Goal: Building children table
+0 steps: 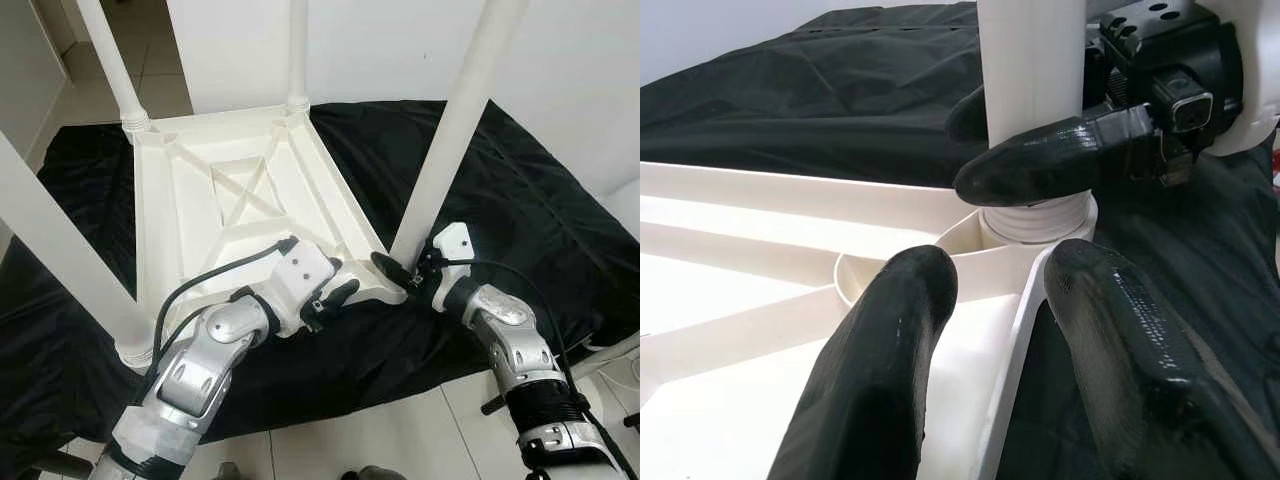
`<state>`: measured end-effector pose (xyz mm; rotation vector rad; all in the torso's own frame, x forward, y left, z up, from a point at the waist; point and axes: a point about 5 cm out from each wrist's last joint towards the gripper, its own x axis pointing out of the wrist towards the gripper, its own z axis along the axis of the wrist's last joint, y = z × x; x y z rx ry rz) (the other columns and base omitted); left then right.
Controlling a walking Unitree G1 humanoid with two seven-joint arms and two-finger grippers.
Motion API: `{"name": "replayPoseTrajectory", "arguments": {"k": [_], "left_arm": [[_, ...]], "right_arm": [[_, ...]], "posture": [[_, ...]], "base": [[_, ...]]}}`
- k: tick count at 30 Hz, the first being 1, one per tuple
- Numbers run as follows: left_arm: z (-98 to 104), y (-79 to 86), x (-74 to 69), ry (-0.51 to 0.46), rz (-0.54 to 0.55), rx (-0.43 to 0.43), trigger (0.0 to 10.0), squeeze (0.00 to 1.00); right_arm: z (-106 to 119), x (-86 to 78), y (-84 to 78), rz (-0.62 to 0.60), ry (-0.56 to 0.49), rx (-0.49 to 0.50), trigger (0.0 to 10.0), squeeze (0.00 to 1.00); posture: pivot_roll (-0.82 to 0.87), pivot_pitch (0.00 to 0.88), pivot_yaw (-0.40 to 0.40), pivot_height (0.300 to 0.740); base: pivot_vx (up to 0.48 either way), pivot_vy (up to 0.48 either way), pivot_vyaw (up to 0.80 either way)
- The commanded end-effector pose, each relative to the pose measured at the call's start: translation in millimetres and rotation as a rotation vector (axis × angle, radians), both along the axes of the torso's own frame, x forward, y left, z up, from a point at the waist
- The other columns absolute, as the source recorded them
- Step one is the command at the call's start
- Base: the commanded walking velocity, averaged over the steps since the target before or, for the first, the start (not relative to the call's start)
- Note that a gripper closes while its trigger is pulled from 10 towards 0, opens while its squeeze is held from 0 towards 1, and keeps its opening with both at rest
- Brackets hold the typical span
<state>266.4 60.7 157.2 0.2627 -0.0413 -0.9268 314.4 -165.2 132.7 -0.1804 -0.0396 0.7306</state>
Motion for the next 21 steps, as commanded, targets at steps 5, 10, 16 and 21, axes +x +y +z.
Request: {"name": "replayPoseTrajectory", "arguments": {"k": [5, 10, 16, 21], "left_arm": [[-4.4, -0.9, -1.7, 0.021, -0.015, 0.013, 10.0, 0.0], [-3.5, -1.5, -0.9, 0.02, -0.013, 0.01, 10.0, 0.0], [-3.3, -1.1, -1.1, 0.026, -0.007, 0.003, 10.0, 0.0], [-5.1, -1.0, -3.4, 0.036, -0.008, 0.001, 10.0, 0.0]], "right_arm": [[-5.2, 1.0, -1.4, -0.1, -0.005, -0.039, 10.0, 0.0], [-3.0, -0.4, 4.0, -0.229, -0.027, 0.013, 10.0, 0.0], [-2.1, -6.6, 17.2, -0.42, 0.002, 0.127, 10.0, 0.0], [-4.6, -13.1, 28.1, -0.604, 0.018, 0.185, 10.0, 0.0]], "posture": [[-0.07, 0.029, -0.01, 0.74], [-0.08, 0.041, -0.009, 0.74], [-0.08, 0.05, -0.003, 0.74], [-0.08, 0.054, 0.001, 0.74]], "base": [[0.0, 0.0, 0.0], [0.0, 0.0, 0.0], [0.0, 0.0, 0.0], [0.0, 0.0, 0.0]]}}
